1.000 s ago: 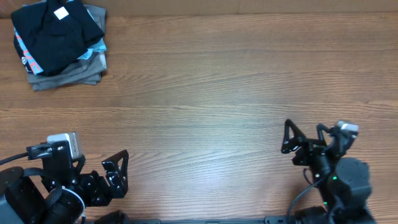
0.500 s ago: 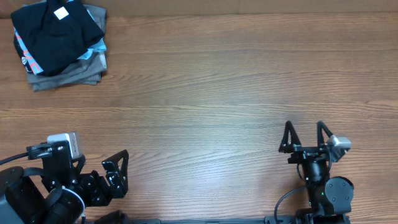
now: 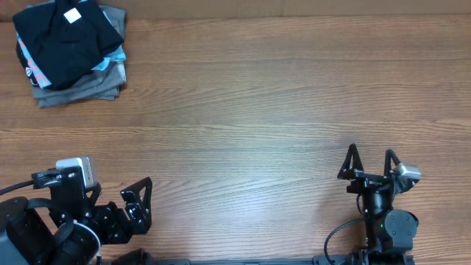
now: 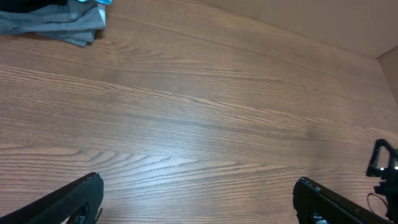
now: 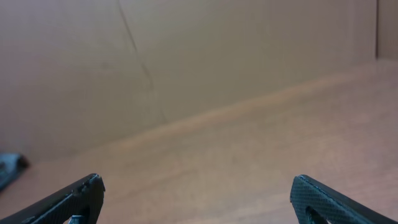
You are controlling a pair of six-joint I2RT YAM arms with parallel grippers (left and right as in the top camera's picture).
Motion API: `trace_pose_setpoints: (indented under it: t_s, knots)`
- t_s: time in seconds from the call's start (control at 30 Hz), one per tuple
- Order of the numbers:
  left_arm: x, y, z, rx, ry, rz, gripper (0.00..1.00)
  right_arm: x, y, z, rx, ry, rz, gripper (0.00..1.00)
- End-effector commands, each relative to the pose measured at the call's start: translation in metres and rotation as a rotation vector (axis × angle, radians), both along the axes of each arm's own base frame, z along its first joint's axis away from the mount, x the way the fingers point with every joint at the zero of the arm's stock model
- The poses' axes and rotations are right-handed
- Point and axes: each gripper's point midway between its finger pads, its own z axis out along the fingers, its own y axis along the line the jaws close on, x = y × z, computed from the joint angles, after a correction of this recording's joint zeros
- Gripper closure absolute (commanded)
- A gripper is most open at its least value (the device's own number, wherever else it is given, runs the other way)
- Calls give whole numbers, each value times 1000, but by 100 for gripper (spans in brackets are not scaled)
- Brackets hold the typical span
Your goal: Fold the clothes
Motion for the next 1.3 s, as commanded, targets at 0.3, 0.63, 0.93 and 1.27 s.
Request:
trace_pose_setpoints:
  t_s: [0.3,0.63,0.93,1.27]
  knots:
    - [-1,-2,1,14,-12,-26,0,0,1,-2,-29,0,7,0]
    - [-1,-2,1,14,-12,-26,0,0,1,-2,-29,0,7,0]
    - [-1,-3,0,13,-10,-32,0,0,1,-2,-29,0,7,0]
    - [7,-7,13,45,-94,-75,0,0,1,-2,-29,0,7,0]
